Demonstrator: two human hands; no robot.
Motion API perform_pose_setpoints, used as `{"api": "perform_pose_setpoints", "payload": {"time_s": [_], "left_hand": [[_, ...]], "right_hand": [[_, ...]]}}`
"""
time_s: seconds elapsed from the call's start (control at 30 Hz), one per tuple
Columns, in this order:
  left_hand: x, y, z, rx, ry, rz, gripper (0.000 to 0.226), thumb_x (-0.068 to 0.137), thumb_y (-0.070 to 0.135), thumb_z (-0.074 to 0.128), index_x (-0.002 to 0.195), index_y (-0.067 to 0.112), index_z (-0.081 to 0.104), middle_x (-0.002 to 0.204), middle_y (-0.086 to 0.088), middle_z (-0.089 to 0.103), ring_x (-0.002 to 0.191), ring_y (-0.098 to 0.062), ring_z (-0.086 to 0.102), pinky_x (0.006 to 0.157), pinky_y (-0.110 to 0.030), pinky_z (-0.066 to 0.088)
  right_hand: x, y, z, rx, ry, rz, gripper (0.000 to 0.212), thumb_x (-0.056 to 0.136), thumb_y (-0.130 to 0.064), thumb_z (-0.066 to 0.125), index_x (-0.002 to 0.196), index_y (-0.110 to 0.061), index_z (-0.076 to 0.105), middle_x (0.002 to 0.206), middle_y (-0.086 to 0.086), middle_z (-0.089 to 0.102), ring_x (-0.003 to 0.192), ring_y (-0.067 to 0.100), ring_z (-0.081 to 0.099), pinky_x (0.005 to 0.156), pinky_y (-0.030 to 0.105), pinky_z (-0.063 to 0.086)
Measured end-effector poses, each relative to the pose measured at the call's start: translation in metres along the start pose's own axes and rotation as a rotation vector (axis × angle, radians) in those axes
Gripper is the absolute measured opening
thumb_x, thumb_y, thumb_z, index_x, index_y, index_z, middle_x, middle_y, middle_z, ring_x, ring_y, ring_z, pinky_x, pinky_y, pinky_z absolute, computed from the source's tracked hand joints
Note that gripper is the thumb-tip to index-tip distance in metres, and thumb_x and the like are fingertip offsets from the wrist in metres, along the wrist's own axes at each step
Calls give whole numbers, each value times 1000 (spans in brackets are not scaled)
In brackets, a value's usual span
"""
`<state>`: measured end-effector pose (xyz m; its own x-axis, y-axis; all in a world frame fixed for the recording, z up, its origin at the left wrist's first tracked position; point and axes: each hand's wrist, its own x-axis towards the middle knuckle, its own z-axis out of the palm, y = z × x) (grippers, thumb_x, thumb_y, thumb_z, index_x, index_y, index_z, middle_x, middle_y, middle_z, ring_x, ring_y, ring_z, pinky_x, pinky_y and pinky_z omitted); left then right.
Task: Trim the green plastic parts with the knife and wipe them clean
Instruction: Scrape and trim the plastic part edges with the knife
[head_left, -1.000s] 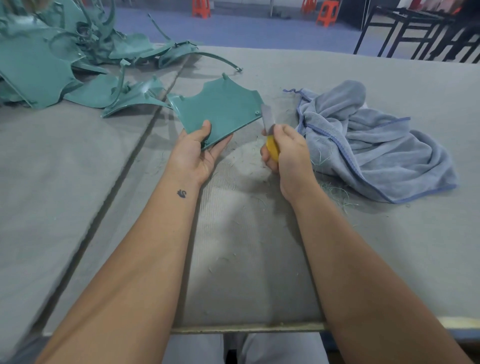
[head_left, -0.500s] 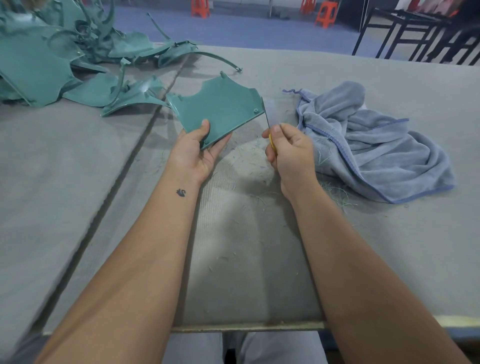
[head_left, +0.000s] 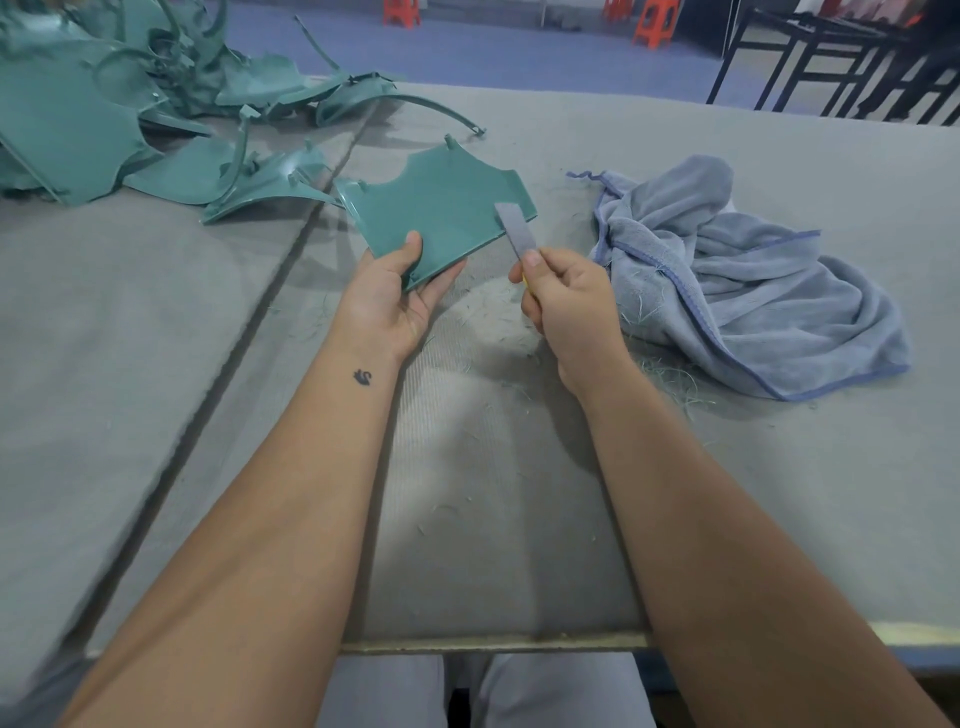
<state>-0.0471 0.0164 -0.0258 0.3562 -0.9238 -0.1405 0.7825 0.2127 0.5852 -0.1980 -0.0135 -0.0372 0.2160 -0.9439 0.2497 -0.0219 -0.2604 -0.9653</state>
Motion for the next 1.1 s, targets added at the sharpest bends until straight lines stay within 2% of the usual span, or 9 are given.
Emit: {"api": "perform_pose_setpoints", "payload": {"time_s": [0.2, 0.3, 0.37, 0.47, 0.63, 0.77, 0.9, 1.03, 1.1], "left_hand": [[-2, 0, 1, -88, -10, -29, 38, 100, 0, 44, 138, -2, 45, 111, -17, 67, 93, -28, 68, 61, -37, 61], [-4, -2, 4, -115, -23, -33, 38, 100, 0, 44, 138, -3, 46, 102, -16, 67, 78, -25, 71, 65, -36, 61], [-6, -4, 6, -105, -24, -45, 38, 100, 1, 44, 138, -4, 46, 108, -18, 67, 80, -26, 70, 64, -36, 61], [-7, -5, 4, -96, -28, -57, 37, 99, 1, 46, 135, -4, 47, 125, -21, 61, 94, -26, 67, 61, -37, 61], [-7, -5, 4, -103, -34, -61, 37, 100, 0, 45, 136, -4, 47, 107, -18, 67, 86, -28, 70, 63, -36, 61], [-7, -5, 4, -120, -29, -70, 34, 99, 0, 46, 132, -4, 49, 109, -19, 66, 100, -29, 65, 63, -36, 61], [-8, -3, 5, -132, -43, -93, 18, 99, 0, 46, 113, -4, 56, 100, -20, 67, 79, -30, 70, 67, -38, 61], [-8, -4, 5, -144, -41, -105, 15, 98, -1, 47, 109, -5, 57, 97, -21, 67, 94, -29, 67, 69, -38, 60], [-8, -4, 4, -139, -43, -106, 14, 98, -1, 47, 108, -5, 56, 96, -21, 68, 96, -28, 65, 67, -38, 61]], "right_hand": [[0, 2, 0, -108, -66, -41, 29, 99, -13, 48, 71, -17, 55, 49, -3, 37, 48, 12, 31, 50, 27, 27], [-3, 1, 4, -298, -190, -103, 31, 96, -12, 51, 66, -21, 56, 44, -14, 41, 45, 5, 35, 50, 25, 30], [-4, -1, 4, -185, -159, -91, 32, 97, -11, 50, 67, -20, 57, 45, -12, 39, 45, 8, 32, 48, 25, 28], [-3, -3, 0, 39, -40, -48, 29, 100, -10, 47, 72, -14, 56, 49, 2, 33, 46, 11, 28, 47, 26, 24], [-6, -2, 6, -150, -116, -105, 31, 98, -10, 49, 69, -18, 55, 50, -1, 37, 45, 8, 31, 47, 25, 27], [-5, -6, 2, 39, -64, -74, 27, 100, -9, 45, 76, -13, 55, 52, 3, 32, 48, 14, 27, 48, 30, 23], [-8, -6, 5, -112, -136, -138, 27, 99, -7, 48, 75, -16, 56, 51, -5, 40, 48, 9, 35, 51, 24, 30], [-6, -8, 3, 14, -78, -128, 23, 101, -9, 44, 83, -14, 57, 58, 8, 40, 51, 12, 35, 50, 22, 32], [-6, -6, 2, -9, -72, -121, 23, 102, -12, 43, 84, -16, 57, 61, 9, 43, 53, 16, 37, 51, 25, 34]]}}
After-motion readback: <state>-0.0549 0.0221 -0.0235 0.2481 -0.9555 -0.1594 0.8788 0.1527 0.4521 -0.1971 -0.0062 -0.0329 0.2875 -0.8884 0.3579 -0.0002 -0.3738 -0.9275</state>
